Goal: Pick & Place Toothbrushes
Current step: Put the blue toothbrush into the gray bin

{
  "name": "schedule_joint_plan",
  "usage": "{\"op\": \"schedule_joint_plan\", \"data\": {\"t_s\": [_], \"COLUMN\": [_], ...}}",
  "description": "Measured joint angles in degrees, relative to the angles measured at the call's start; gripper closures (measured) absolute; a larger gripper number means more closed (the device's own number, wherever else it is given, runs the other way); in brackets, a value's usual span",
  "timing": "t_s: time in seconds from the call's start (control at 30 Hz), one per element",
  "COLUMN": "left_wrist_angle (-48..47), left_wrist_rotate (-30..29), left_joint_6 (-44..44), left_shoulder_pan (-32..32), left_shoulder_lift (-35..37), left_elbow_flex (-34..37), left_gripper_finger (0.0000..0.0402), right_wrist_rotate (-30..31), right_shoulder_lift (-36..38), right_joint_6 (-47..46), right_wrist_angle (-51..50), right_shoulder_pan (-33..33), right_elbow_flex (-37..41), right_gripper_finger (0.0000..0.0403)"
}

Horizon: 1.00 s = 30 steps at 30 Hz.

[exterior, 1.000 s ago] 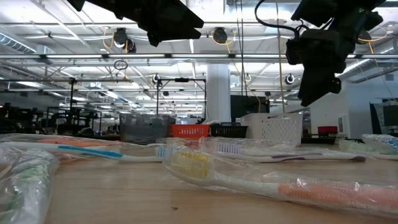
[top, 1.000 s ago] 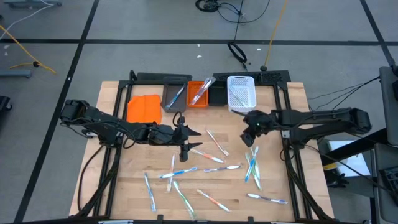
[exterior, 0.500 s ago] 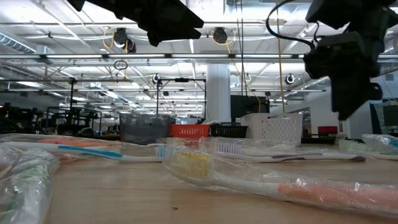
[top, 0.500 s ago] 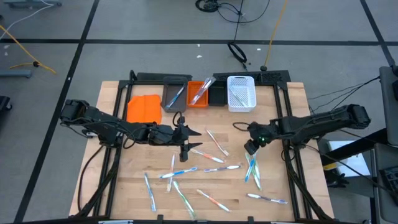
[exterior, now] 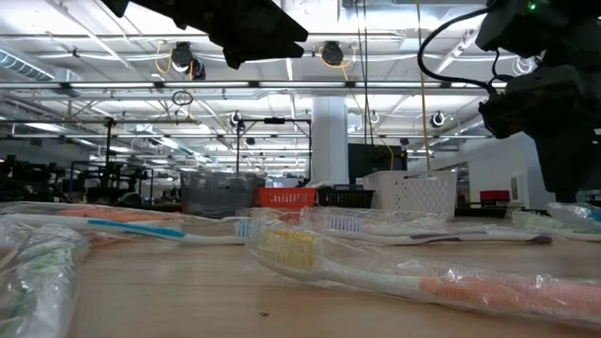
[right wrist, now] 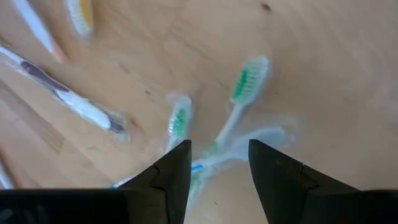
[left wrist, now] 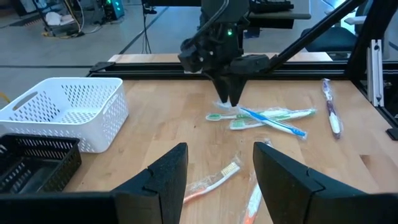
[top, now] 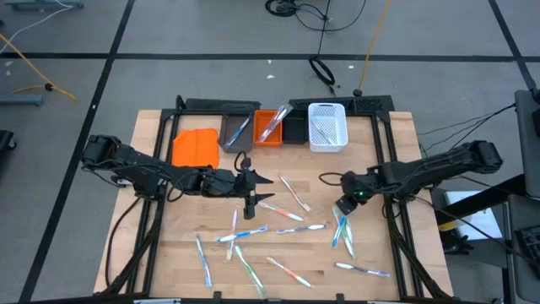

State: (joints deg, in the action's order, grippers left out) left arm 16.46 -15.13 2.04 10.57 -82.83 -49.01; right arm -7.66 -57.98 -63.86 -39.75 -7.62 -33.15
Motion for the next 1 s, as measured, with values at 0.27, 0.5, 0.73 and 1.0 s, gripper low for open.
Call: {"op": "schedule_joint_plan", "data": {"t_s": [0.27, 0.5, 0.73, 1.0], "left_wrist_angle": [0.0, 0.0, 0.1, 0.1], "left_wrist_rotate": [0.0, 0.0, 0.0, 0.0], "left_joint_6": [0.0, -0.1, -0.4, -0.4], "left_shoulder_pan": [0.0, 0.0, 0.0, 0.0], "left_shoulder_lift": [0.0, 0.0, 0.0, 0.0], "left_elbow_flex": [0.0, 0.0, 0.0, 0.0], "left_gripper_finger": [0.022, 0.022, 0.022, 0.022], "right_wrist_rotate": [0.0, 0.1, 0.0, 1.8], "right_shoulder_lift": [3.0, 2.6, 2.6, 2.6], "right_joint_6": [-4.5, -7.3, -7.5, -8.9], "right_wrist_angle": [-3.8, -1.4, 10.9, 15.9], "right_shoulder_pan": [0.0, -1.7, -2.6, -2.6], "right_elbow_flex": [0.0, 2.8, 7.3, 11.3], "right_gripper_finger": [0.0252, 0.0252, 0.0252, 0.0252]}}
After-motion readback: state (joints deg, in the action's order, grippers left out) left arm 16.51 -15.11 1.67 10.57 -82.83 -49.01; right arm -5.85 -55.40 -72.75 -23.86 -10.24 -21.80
